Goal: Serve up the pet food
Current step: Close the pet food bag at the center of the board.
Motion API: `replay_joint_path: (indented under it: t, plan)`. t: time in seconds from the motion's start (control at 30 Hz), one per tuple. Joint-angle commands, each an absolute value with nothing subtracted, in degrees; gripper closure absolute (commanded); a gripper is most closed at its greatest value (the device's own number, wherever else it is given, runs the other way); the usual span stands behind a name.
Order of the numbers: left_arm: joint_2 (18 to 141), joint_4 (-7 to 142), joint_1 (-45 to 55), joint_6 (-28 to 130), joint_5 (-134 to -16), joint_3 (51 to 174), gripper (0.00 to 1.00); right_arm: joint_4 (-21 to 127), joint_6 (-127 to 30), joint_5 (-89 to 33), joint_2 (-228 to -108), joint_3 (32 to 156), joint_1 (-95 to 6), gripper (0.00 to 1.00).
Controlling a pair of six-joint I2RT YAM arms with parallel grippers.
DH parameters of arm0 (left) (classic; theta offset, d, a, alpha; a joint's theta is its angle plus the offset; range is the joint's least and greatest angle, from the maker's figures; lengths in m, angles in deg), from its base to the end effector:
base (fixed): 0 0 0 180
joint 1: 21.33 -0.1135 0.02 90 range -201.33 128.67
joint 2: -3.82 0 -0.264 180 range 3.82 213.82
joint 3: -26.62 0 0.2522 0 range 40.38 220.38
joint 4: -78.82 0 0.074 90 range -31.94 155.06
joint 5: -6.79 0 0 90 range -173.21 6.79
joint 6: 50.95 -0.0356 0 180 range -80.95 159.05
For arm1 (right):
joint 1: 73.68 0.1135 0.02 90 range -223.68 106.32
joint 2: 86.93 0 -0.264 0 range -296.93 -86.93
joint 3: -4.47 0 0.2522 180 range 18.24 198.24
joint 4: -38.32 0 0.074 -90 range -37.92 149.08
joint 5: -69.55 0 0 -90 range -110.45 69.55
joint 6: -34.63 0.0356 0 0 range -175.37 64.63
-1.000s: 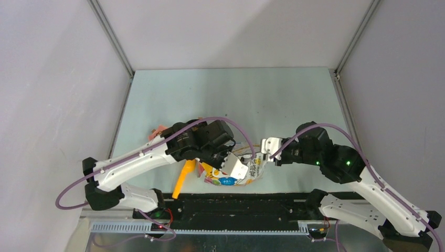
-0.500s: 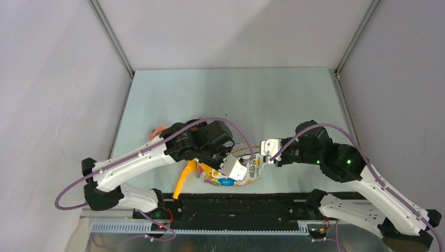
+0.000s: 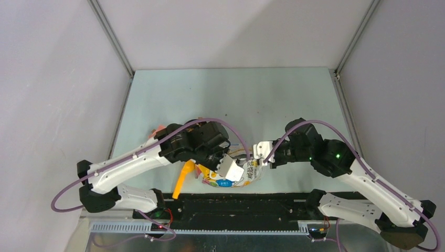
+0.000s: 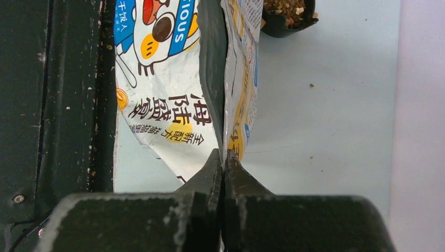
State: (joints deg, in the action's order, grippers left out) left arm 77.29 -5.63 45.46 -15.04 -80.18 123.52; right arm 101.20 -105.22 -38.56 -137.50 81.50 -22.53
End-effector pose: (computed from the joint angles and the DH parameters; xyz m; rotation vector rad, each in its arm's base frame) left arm 0.0887 -0.2115 0.3710 2.3061 1.2872 -0.1449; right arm 0.0948 0.1353 0.3658 -1.7987 1.2548 0.3609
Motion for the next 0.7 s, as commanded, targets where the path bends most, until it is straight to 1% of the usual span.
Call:
replay_joint_path:
  t: [0.0,0.03,0.1,0.17,0.23,0.33,0.47,0.57,0.67]
  plan:
    - [72.20,-2.93,45.82,-17.06,-78.75,125.25,1.00,98.72,-105.10,-37.55,-136.69,83.52,-21.02,1.00]
    - [72.20,-2.85,45.82,-17.04,-78.70,125.18,1.00,98.24,-104.80,-37.22,-136.60,83.53,-20.90,1.00]
    - [72.20,-2.60,45.82,-17.02,-78.75,124.82,1.00,99.14,-105.06,-36.99,-136.44,83.48,-20.64,0.71]
    - [72.24,-2.01,45.81,-16.83,-78.98,124.35,1.00,100.49,-105.45,-36.45,-136.49,83.45,-20.11,0.56]
    - [72.23,-1.56,45.82,-16.66,-79.14,123.87,1.00,100.88,-105.27,-35.62,-136.86,83.22,-19.50,0.49]
    - [72.45,-1.29,45.91,-16.27,-78.60,123.21,1.00,99.94,-104.78,-32.19,-137.10,82.36,-17.69,0.46]
    - [72.28,-0.48,46.75,-15.86,-79.13,121.43,1.00,95.51,-104.47,-24.68,-136.16,79.72,-14.08,0.48]
    - [71.64,1.92,48.42,-15.89,-83.55,117.68,1.00,92.81,-105.09,-18.12,-134.00,77.63,-11.70,0.52]
    - [71.39,3.60,49.95,-16.32,-87.42,115.03,1.00,92.77,-105.36,-16.84,-131.38,77.14,-11.05,0.54]
